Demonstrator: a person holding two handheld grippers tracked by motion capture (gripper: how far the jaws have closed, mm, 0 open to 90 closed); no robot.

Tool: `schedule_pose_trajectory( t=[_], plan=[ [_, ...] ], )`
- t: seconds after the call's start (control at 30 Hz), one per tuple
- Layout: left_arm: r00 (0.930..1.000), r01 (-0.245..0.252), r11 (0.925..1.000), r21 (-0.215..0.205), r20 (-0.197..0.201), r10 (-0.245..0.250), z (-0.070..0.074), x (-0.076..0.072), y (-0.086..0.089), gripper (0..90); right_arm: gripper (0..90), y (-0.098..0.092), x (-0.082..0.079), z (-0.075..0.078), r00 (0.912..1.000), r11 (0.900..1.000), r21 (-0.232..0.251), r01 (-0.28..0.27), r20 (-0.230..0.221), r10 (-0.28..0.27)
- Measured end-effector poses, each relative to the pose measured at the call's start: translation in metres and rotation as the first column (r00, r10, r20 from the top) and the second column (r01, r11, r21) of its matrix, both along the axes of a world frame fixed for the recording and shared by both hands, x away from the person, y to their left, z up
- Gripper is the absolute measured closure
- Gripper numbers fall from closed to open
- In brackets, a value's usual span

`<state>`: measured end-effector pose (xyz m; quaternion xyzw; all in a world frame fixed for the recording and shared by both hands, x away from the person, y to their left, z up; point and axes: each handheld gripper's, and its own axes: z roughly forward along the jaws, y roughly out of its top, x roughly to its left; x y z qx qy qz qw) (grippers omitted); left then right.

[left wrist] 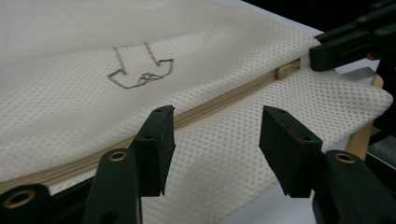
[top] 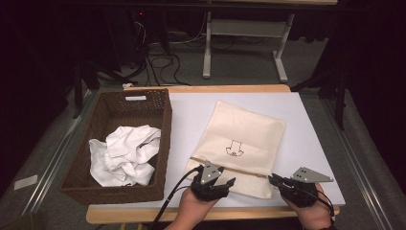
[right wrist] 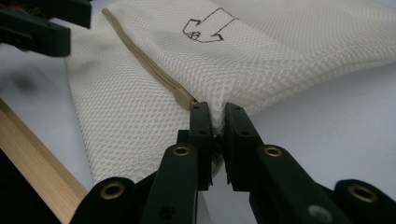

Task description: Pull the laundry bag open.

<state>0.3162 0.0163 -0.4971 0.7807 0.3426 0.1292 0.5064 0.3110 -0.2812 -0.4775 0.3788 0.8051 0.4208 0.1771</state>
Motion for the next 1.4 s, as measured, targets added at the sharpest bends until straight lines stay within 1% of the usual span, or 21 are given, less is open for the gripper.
schedule_pose_trajectory(
  t=[0.07, 0.13, 0.17, 0.2, 0.27, 0.37, 0.53, 0.6, 0.67, 0.87, 1.07, 1.17, 1.2, 1.3, 1.4],
  plan=[
    [0.9993, 0.037, 0.9993, 0.004, 0.005, -0.037, -0.001, -0.001, -0.008, 47.0, 84.0, 0.0, 0.0, 0.0, 1.0, 1.0, 0.003, -0.001, 0.003, 0.001],
    [0.9985, 0.054, 0.9985, 0.014, 0.013, -0.054, -0.002, -0.003, -0.015, 48.1, 84.0, 0.0, -0.001, 0.002, 1.0, 1.0, 0.012, -0.001, 0.008, 0.001],
    [0.9981, 0.06, 0.9981, 0.011, 0.012, -0.06, -0.002, -0.003, -0.018, 48.8, 84.0, 0.001, -0.001, 0.003, 0.9998, 1.0, 0.021, -0.005, 0.021, 0.005],
    [0.9977, 0.066, 0.9977, 0.011, 0.01, -0.066, -0.002, -0.003, -0.019, 48.8, 84.0, 0.001, -0.001, 0.003, 0.9998, 1.0, 0.021, -0.005, 0.021, 0.005],
    [0.9978, 0.065, 0.9979, 0.002, 0.011, -0.065, -0.002, -0.002, -0.023, 49.7, 84.1, 0.003, -0.002, 0.005, 0.9995, 1.0, 0.026, -0.011, 0.031, 0.01],
    [0.9976, 0.069, 0.9974, -0.024, 0.007, -0.068, -0.002, 0.0, -0.029, 51.1, 84.2, 0.006, -0.004, 0.007, 0.9989, 0.999, 0.029, -0.017, 0.044, 0.016],
    [0.9965, 0.083, 0.9964, -0.018, 0.012, -0.082, -0.002, 0.004, -0.04, 52.3, 84.2, 0.01, -0.005, 0.008, 0.9984, 0.999, 0.036, -0.025, 0.052, 0.023],
    [0.9961, 0.088, 0.9957, -0.031, 0.012, -0.088, -0.002, 0.005, -0.043, 52.9, 84.2, 0.011, -0.005, 0.009, 0.9976, 0.999, 0.039, -0.035, 0.061, 0.033],
    [0.9957, 0.092, 0.995, -0.038, 0.012, -0.092, -0.003, 0.006, -0.046, 53.8, 84.2, 0.013, -0.006, 0.009, 0.9977, 0.999, 0.039, -0.036, 0.06, 0.033],
    [0.9945, 0.104, 0.9942, -0.027, 0.015, -0.104, -0.004, 0.009, -0.054, 56.7, 84.2, 0.014, -0.006, 0.009, 0.9975, 0.998, 0.045, -0.033, 0.063, 0.03],
    [0.9928, 0.118, 0.9927, -0.024, 0.021, -0.118, -0.004, 0.009, -0.058, 60.3, 84.2, 0.014, -0.006, 0.01, 0.9975, 0.998, 0.05, -0.037, 0.062, 0.034],
    [0.9925, 0.119, 0.9927, -0.018, 0.027, -0.119, -0.004, 0.009, -0.06, 61.1, 84.2, 0.015, -0.007, 0.01, 0.9969, 0.998, 0.047, -0.04, 0.07, 0.037],
    [0.992, 0.124, 0.992, -0.021, 0.026, -0.124, -0.004, 0.009, -0.06, 62.8, 84.2, 0.015, -0.007, 0.01, 0.997, 0.998, 0.049, -0.04, 0.068, 0.037],
    [0.9919, 0.122, 0.9924, -0.01, 0.036, -0.122, -0.004, 0.008, -0.062, 64.9, 84.2, 0.016, -0.007, 0.01, 0.9966, 0.998, 0.046, -0.046, 0.071, 0.042],
    [0.9923, 0.117, 0.9931, -0.008, 0.042, -0.117, -0.004, 0.008, -0.064, 66.9, 84.2, 0.016, -0.007, 0.01, 0.9967, 0.998, 0.052, -0.043, 0.072, 0.039]
  ],
)
